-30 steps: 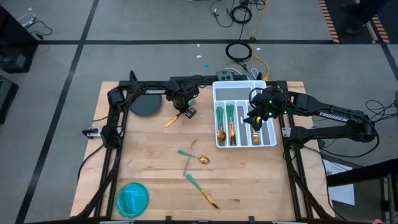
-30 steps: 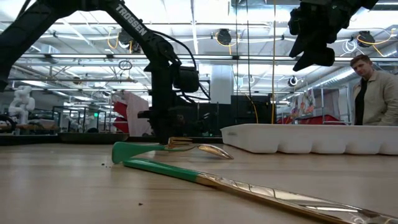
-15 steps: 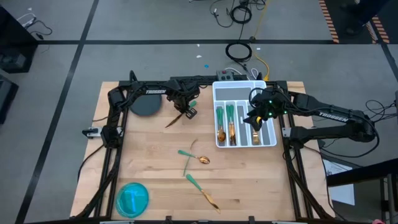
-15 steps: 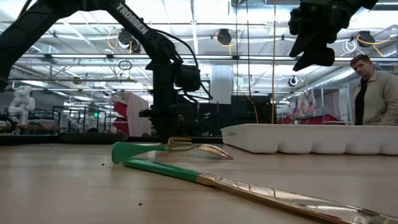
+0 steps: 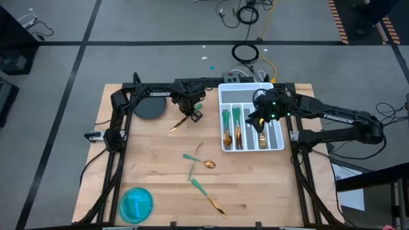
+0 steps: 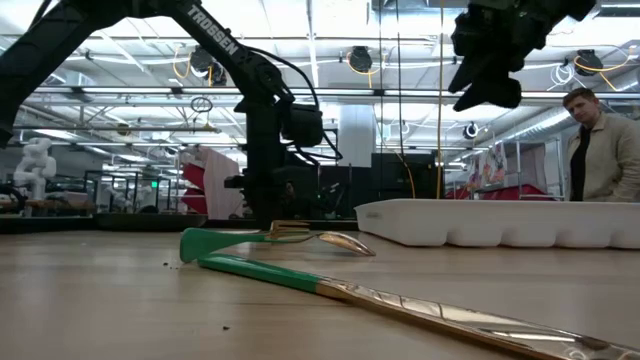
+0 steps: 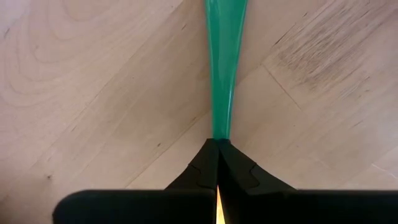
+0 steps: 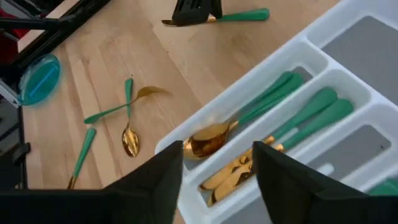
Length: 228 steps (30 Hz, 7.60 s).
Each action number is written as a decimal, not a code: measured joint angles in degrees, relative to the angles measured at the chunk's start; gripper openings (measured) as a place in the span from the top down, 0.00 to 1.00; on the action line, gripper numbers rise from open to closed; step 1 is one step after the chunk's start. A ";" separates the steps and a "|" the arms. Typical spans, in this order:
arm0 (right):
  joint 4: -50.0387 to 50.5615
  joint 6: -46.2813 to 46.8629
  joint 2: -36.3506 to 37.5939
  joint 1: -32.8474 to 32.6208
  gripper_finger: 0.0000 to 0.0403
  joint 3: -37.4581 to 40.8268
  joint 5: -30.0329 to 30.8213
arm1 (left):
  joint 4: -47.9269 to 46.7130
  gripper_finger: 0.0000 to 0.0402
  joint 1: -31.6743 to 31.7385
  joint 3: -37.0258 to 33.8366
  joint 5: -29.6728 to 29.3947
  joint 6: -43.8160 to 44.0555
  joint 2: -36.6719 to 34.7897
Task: Sort silverware
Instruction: Put the top green knife on the silverware tray with the other green knives
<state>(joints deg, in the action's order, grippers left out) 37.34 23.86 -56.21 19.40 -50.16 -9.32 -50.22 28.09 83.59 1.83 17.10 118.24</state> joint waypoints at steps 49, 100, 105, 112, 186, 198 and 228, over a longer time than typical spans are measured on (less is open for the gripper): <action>-7.04 -22.65 -44.78 8.95 1.00 -29.54 -6.08 | -11.72 1.00 -0.80 0.13 -5.15 5.03 -31.83; 26.67 -27.02 -75.58 11.84 1.00 -69.34 -0.50 | 1.33 1.00 1.39 -10.65 -12.80 9.61 -49.15; 30.44 -28.41 -66.29 12.50 1.00 -69.40 6.29 | 17.93 1.00 3.62 -21.92 -13.25 10.88 -45.21; 34.81 -26.32 -56.91 12.91 1.00 -69.41 12.21 | 31.80 1.00 4.35 -25.00 -10.50 9.44 -32.92; 47.48 -18.51 -37.30 4.07 1.00 -69.34 18.18 | 32.74 1.00 -6.17 -22.23 -10.47 14.00 -16.65; 46.50 -16.36 -37.30 4.11 1.00 -69.34 18.35 | 36.88 1.00 2.54 -22.34 -5.31 10.80 -15.19; 47.04 -16.00 -37.32 4.09 1.00 -69.34 18.39 | 40.29 1.00 -5.95 -22.29 -2.89 12.52 -10.49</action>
<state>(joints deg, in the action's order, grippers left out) 84.38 7.86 -93.53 23.49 -119.50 9.07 -9.93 22.14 61.31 -1.06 29.63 107.74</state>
